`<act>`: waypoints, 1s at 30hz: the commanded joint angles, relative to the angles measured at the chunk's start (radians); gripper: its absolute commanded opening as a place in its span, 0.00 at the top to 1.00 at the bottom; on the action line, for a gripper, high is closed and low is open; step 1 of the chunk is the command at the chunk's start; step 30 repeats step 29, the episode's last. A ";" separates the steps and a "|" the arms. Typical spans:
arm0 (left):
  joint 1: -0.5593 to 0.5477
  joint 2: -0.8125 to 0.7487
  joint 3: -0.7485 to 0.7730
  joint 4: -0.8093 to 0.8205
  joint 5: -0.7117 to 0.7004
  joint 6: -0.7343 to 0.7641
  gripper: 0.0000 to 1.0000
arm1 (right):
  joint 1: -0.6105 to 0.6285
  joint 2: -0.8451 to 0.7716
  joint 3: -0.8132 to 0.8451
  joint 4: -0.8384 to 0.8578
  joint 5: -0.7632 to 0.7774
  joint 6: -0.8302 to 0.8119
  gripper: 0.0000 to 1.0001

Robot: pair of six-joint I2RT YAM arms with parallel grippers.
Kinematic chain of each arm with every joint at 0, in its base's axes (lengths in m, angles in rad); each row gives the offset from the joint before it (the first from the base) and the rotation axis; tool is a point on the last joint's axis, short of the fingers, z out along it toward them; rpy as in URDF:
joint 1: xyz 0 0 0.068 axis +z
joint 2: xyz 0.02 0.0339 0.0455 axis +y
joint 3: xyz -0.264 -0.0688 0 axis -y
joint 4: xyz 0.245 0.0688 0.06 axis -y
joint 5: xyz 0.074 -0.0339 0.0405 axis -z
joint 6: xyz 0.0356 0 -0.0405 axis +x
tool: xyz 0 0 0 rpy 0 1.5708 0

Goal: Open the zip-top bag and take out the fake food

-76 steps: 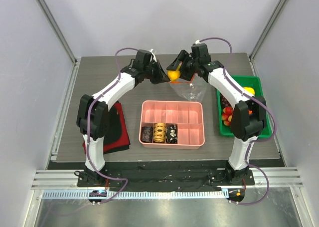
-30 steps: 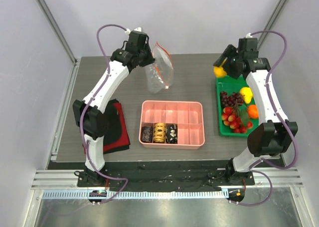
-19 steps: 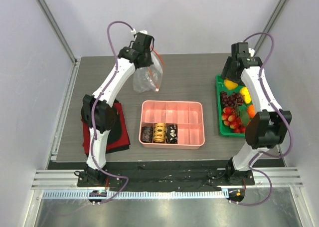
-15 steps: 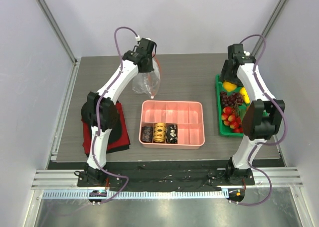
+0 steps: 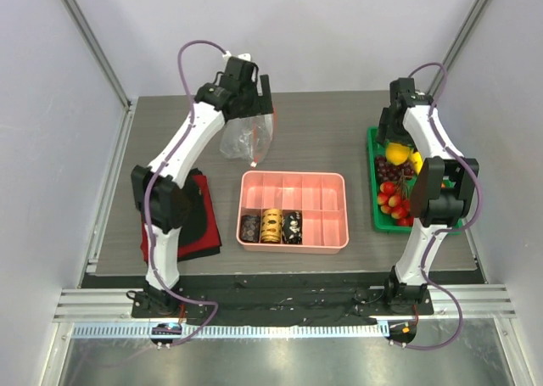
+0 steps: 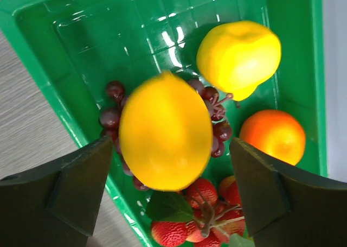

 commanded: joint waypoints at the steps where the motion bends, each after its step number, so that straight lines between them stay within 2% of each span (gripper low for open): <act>1: -0.007 -0.194 -0.056 0.078 0.128 -0.110 0.10 | 0.000 -0.007 0.048 -0.010 0.075 -0.022 0.00; 7: -0.069 -0.369 -0.248 0.119 0.267 -0.142 0.06 | 0.011 -0.122 0.005 -0.037 0.066 0.012 0.00; 10: -0.115 -0.480 -0.370 0.135 0.328 -0.160 0.05 | 0.060 -0.254 -0.052 -0.045 -0.032 0.064 0.01; 13: -0.158 -0.626 -0.503 0.235 0.356 -0.199 0.02 | 0.141 -0.401 -0.118 -0.072 -0.091 0.157 0.00; 14: -0.165 -0.661 -0.602 0.272 0.369 -0.214 0.02 | 0.162 -0.436 -0.157 -0.089 -0.097 0.182 0.00; 18: -0.176 -0.833 -0.822 0.449 0.402 -0.292 0.00 | 0.271 -0.622 -0.270 -0.106 -0.160 0.280 0.00; 23: -0.176 -0.956 -0.903 0.489 0.356 -0.286 0.00 | 0.273 -0.855 -0.350 -0.044 -0.235 0.290 0.00; 30: -0.176 -1.047 -0.906 0.532 0.320 -0.304 0.00 | 0.273 -0.949 -0.328 0.022 -0.345 0.300 0.00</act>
